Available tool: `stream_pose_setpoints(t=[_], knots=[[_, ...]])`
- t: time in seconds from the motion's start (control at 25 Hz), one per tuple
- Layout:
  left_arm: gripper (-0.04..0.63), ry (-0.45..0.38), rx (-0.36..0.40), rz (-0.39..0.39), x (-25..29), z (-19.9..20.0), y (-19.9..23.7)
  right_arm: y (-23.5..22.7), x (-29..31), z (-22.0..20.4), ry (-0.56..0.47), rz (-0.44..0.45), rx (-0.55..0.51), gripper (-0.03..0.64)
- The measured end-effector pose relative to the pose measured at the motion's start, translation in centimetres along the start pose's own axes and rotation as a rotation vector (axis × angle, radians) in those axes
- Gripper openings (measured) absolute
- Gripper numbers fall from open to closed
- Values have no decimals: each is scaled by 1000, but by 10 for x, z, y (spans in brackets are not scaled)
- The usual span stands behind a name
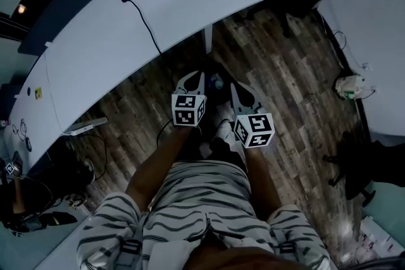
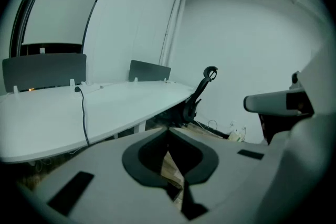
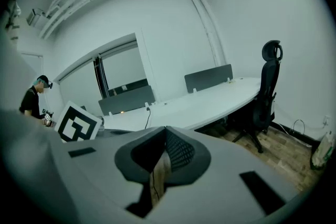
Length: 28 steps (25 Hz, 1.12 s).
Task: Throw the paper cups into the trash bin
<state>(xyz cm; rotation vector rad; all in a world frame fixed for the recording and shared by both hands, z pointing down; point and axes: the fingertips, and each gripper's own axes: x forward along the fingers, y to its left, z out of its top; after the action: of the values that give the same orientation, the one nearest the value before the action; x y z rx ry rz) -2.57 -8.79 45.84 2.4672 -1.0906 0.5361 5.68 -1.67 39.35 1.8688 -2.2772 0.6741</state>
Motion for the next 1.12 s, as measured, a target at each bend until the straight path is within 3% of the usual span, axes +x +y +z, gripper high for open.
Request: stream_pose_setpoints(t=[0.76, 1.12], knots=[[25, -208, -18, 56, -81, 97, 16, 41, 4, 64, -75, 75, -73, 17], [25, -295, 27, 92, -104, 128, 28, 62, 19, 94, -127, 122, -118, 17]])
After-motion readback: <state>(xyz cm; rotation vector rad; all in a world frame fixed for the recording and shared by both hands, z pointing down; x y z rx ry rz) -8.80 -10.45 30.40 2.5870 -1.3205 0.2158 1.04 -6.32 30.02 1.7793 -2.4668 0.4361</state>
